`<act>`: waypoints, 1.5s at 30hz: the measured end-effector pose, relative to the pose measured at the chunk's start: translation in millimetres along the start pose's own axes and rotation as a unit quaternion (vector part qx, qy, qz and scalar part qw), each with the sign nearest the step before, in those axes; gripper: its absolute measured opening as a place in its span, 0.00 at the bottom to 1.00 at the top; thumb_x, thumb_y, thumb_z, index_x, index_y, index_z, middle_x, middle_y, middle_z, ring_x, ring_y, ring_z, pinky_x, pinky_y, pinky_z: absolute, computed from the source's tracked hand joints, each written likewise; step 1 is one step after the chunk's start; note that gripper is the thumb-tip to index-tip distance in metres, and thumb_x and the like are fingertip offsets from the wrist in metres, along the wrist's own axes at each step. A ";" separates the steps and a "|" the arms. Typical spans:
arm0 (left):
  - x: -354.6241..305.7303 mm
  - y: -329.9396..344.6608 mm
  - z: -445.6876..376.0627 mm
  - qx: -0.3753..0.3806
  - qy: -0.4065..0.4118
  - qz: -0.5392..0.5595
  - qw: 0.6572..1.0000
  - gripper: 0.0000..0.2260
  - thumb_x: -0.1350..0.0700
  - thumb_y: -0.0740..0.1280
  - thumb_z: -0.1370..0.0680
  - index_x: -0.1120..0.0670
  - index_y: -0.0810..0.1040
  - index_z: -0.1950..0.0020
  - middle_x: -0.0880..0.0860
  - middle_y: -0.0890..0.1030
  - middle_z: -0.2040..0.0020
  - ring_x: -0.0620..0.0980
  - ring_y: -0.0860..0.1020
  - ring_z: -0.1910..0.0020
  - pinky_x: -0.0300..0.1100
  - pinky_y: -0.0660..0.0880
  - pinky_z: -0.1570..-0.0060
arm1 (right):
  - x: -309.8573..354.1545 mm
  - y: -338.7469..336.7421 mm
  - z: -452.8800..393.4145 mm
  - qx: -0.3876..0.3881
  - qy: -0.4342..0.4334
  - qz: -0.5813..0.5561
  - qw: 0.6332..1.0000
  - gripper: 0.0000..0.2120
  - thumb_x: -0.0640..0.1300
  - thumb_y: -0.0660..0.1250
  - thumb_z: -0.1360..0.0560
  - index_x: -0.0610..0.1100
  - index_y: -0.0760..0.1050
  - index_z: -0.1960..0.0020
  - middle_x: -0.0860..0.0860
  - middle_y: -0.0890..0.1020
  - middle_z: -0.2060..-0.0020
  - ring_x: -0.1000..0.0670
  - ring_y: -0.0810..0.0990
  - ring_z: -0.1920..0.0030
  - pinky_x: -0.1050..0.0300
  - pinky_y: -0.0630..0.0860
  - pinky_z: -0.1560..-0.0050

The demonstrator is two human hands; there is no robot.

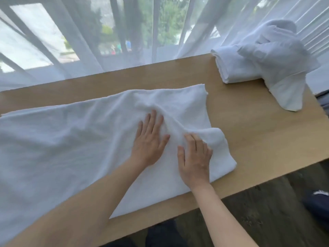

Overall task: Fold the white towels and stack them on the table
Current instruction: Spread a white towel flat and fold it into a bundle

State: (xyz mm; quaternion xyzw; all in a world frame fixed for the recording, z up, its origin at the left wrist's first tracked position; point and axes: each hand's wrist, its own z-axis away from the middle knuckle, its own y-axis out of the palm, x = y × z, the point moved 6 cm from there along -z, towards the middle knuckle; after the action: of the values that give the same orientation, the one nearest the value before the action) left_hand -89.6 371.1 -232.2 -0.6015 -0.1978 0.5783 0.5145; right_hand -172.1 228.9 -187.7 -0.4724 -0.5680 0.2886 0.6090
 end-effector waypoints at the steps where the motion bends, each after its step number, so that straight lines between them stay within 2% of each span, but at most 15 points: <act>1: -9.3 -4.0 -19.6 -0.013 0.008 0.014 1.000 0.31 0.40 0.48 0.18 0.51 0.48 0.17 0.52 0.43 0.17 0.50 0.40 0.19 0.48 0.36 0.22 | -14.1 -6.6 -3.6 -0.012 0.034 -0.001 0.999 0.20 0.54 0.56 0.20 0.45 0.70 0.32 0.47 0.74 0.35 0.45 0.73 0.41 0.47 0.66 0.43; 5: -38.7 -12.0 -100.9 -0.003 0.046 0.006 0.999 0.29 0.40 0.54 0.17 0.49 0.55 0.18 0.53 0.59 0.19 0.53 0.53 0.19 0.51 0.45 0.22 | -66.3 -15.5 -14.6 -0.002 0.147 -0.011 0.989 0.28 0.60 0.54 0.21 0.45 0.66 0.27 0.48 0.69 0.28 0.44 0.65 0.30 0.44 0.59 0.32; 8: -50.1 -8.9 -153.9 0.054 0.019 0.005 0.998 0.37 0.34 0.62 0.22 0.49 0.54 0.18 0.52 0.63 0.20 0.55 0.59 0.21 0.55 0.54 0.23 | -95.1 -8.2 -20.6 0.056 0.240 -0.049 0.968 0.38 0.69 0.58 0.24 0.48 0.58 0.22 0.48 0.62 0.23 0.42 0.56 0.23 0.43 0.50 0.25; 11: -64.2 -4.1 -184.7 0.085 0.038 -0.041 0.995 0.42 0.31 0.68 0.28 0.49 0.61 0.21 0.53 0.69 0.25 0.56 0.65 0.25 0.52 0.60 0.26 | -105.7 -7.0 -22.5 0.057 0.278 -0.076 0.956 0.43 0.72 0.64 0.29 0.46 0.62 0.24 0.49 0.70 0.29 0.43 0.63 0.28 0.46 0.55 0.28; 14: -78.3 1.8 -193.7 0.096 0.056 -0.073 0.991 0.31 0.32 0.71 0.30 0.48 0.74 0.34 0.51 0.80 0.42 0.56 0.76 0.40 0.49 0.70 0.44 | -109.5 -12.2 -22.1 0.071 0.275 -0.065 0.957 0.36 0.73 0.60 0.28 0.48 0.67 0.32 0.52 0.76 0.39 0.46 0.71 0.38 0.49 0.63 0.36; 16: -85.6 -4.2 -195.5 0.073 0.059 -0.038 0.995 0.24 0.32 0.69 0.30 0.44 0.79 0.40 0.47 0.81 0.51 0.53 0.79 0.49 0.47 0.72 0.53 | -115.5 -16.8 -21.1 0.088 0.287 -0.108 0.948 0.31 0.72 0.57 0.26 0.49 0.67 0.36 0.55 0.77 0.49 0.48 0.76 0.47 0.52 0.70 0.47; 19: -91.5 -35.6 -204.0 -0.048 0.041 0.061 0.996 0.24 0.30 0.66 0.31 0.39 0.79 0.40 0.39 0.80 0.53 0.46 0.76 0.54 0.43 0.69 0.53 | -125.1 -32.5 -29.4 0.059 0.281 -0.134 0.949 0.25 0.72 0.58 0.25 0.52 0.66 0.44 0.61 0.73 0.62 0.60 0.72 0.64 0.58 0.66 0.67; 22: -90.2 -46.3 -213.3 -0.122 0.045 0.122 0.984 0.20 0.36 0.68 0.26 0.39 0.75 0.35 0.40 0.76 0.43 0.46 0.75 0.42 0.43 0.68 0.44 | -136.4 -44.4 -52.4 0.024 0.259 -0.085 0.962 0.22 0.70 0.58 0.24 0.52 0.66 0.45 0.59 0.75 0.61 0.56 0.70 0.66 0.53 0.65 0.67; 24: -89.3 -35.6 -214.3 -0.097 0.042 0.103 0.989 0.25 0.43 0.66 0.20 0.45 0.67 0.24 0.49 0.69 0.27 0.51 0.66 0.26 0.49 0.63 0.30 | -153.1 -37.9 -63.5 0.065 0.295 -0.085 0.950 0.19 0.65 0.59 0.21 0.50 0.66 0.43 0.54 0.76 0.54 0.50 0.73 0.60 0.52 0.67 0.62; 26: -84.8 -26.2 -201.2 -0.078 0.034 0.053 0.995 0.27 0.43 0.59 0.16 0.48 0.58 0.19 0.52 0.58 0.19 0.53 0.52 0.19 0.53 0.51 0.22 | -168.9 -28.1 -65.1 0.098 0.321 -0.086 0.938 0.15 0.62 0.58 0.19 0.50 0.65 0.47 0.52 0.76 0.54 0.47 0.74 0.58 0.52 0.66 0.63; 30: -51.0 -17.3 -132.5 -0.123 -0.017 -0.074 0.990 0.28 0.36 0.49 0.18 0.41 0.52 0.19 0.50 0.49 0.17 0.54 0.43 0.18 0.54 0.38 0.23 | -177.7 -21.8 -64.0 0.097 0.334 -0.043 0.937 0.16 0.59 0.52 0.17 0.51 0.63 0.57 0.55 0.71 0.64 0.53 0.68 0.66 0.52 0.62 0.67; 34: -5.4 10.8 -88.5 -0.041 -0.167 -0.136 0.976 0.33 0.29 0.41 0.23 0.39 0.43 0.19 0.48 0.41 0.17 0.59 0.36 0.20 0.63 0.36 0.24 | -166.7 -22.4 -74.6 0.061 0.324 -0.007 0.944 0.13 0.55 0.51 0.17 0.48 0.65 0.55 0.51 0.75 0.60 0.48 0.68 0.63 0.50 0.64 0.61; 39: -31.6 14.5 -132.0 -0.019 -0.079 -0.180 0.980 0.32 0.32 0.37 0.21 0.41 0.41 0.18 0.46 0.42 0.17 0.55 0.37 0.19 0.61 0.32 0.25 | -126.9 -18.6 -129.0 0.031 0.207 -0.012 0.978 0.18 0.53 0.61 0.19 0.42 0.73 0.35 0.44 0.77 0.43 0.40 0.73 0.43 0.46 0.66 0.43; 42: -36.2 14.1 -133.9 0.011 -0.027 -0.191 0.981 0.32 0.34 0.37 0.21 0.44 0.40 0.18 0.46 0.41 0.17 0.53 0.37 0.19 0.58 0.33 0.24 | -107.2 -6.9 -167.7 0.034 0.161 -0.010 0.986 0.18 0.52 0.62 0.19 0.42 0.73 0.35 0.44 0.75 0.42 0.41 0.71 0.41 0.47 0.64 0.42; 45: -45.6 20.6 -111.6 0.032 0.074 -0.194 0.978 0.32 0.35 0.39 0.19 0.46 0.43 0.17 0.47 0.44 0.17 0.53 0.38 0.19 0.57 0.36 0.22 | -105.9 4.2 -187.6 0.032 0.176 0.013 0.984 0.16 0.53 0.62 0.20 0.44 0.73 0.38 0.45 0.74 0.42 0.43 0.70 0.41 0.48 0.64 0.43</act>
State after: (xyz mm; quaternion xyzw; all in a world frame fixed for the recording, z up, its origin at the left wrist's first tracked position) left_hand -8.2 281.5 -249.3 -0.5762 -0.2535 0.4272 0.6491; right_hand -10.3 90.1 -218.7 -0.5034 -0.4361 0.2273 0.7104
